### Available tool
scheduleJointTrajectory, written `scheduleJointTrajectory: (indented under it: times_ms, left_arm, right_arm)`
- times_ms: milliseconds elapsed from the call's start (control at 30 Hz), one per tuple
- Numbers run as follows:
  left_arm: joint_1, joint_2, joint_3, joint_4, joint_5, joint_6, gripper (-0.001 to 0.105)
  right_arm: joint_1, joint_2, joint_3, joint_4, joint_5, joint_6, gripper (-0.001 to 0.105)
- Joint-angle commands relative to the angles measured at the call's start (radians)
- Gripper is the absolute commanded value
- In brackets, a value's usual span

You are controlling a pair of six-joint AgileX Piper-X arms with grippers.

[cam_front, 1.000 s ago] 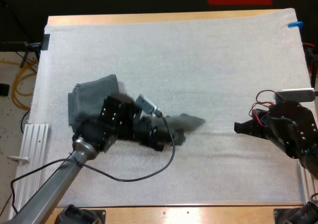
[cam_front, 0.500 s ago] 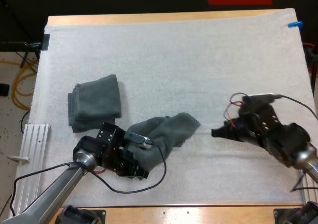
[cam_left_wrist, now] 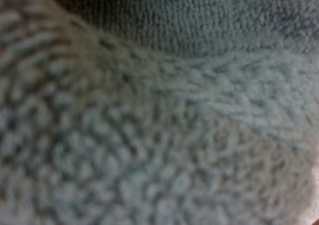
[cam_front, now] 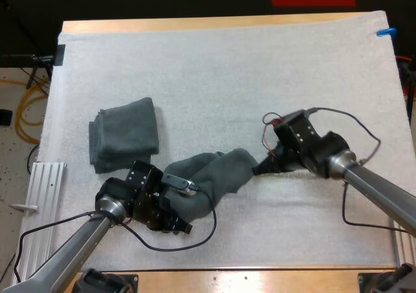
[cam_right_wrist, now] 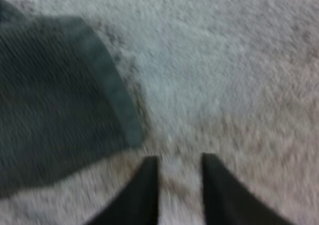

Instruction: Pick towel from pile fold and stack

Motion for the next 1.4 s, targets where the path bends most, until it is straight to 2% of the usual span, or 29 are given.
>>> scheduleJointTrajectory:
  times_ms: [0,67,267,367,433,500,567,633,733,967,1067,1133,1167,1200,1367]
  left_arm:
    - [0.003,-0.009,-0.003,0.01,-0.01,0.003,0.0]
    - [0.003,-0.009,-0.003,0.01,-0.01,0.003,0.0]
    - [0.003,-0.009,-0.003,0.021,-0.01,0.003,0.0]
    - [0.003,-0.009,-0.003,0.025,-0.01,0.003,0.0]
    - [0.003,-0.009,-0.003,0.025,-0.01,0.003,0.0]
    - [0.003,-0.009,-0.003,0.025,-0.008,0.003,0.0]
    - [0.003,-0.009,-0.003,0.025,-0.006,0.003,0.0]
    - [0.003,-0.009,-0.003,0.025,-0.006,0.003,0.0]
    - [0.003,-0.009,-0.003,0.025,-0.006,0.003,0.0]
    - [0.003,-0.009,-0.003,0.025,-0.006,0.003,0.0]
    - [0.003,-0.009,-0.003,0.025,-0.006,0.003,0.0]
    - [0.003,-0.009,-0.003,0.028,-0.006,0.003,0.0]
    - [0.003,-0.009,-0.003,0.027,-0.006,0.003,0.0]
    - [0.003,-0.009,-0.003,0.027,-0.006,0.003,0.0]
    - [0.003,-0.011,-0.012,0.033,-0.006,0.003,0.0]
  right_arm:
    - [-0.002,0.025,-0.033,-0.006,-0.012,-0.02,0.049]
    - [-0.002,0.055,-0.061,-0.006,-0.012,-0.032,0.058]
    - [-0.012,0.172,-0.119,-0.002,-0.083,-0.041,0.059]
    - [-0.012,0.217,-0.139,0.027,-0.125,-0.041,0.054]
    - [-0.012,0.243,-0.148,0.051,-0.191,-0.041,0.045]
    - [-0.012,0.264,-0.149,0.059,-0.196,-0.039,0.042]
    - [-0.012,0.282,-0.149,0.068,-0.209,-0.039,0.042]
    - [-0.012,0.293,-0.149,0.08,-0.297,-0.039,0.042]
    - [-0.007,0.292,-0.149,0.096,-0.364,-0.039,0.042]
    - [-0.006,0.292,-0.149,0.162,-0.375,-0.041,0.041]
    - [-0.006,0.292,-0.149,0.155,-0.375,-0.041,0.032]
    - [-0.006,0.292,-0.149,0.148,-0.375,-0.039,0.009]
    - [-0.006,0.292,-0.149,0.145,-0.375,-0.039,0.003]
    - [-0.006,0.292,-0.149,0.136,-0.372,-0.036,0.0]
    - [-0.006,0.272,-0.149,0.094,-0.368,-0.033,0.0]
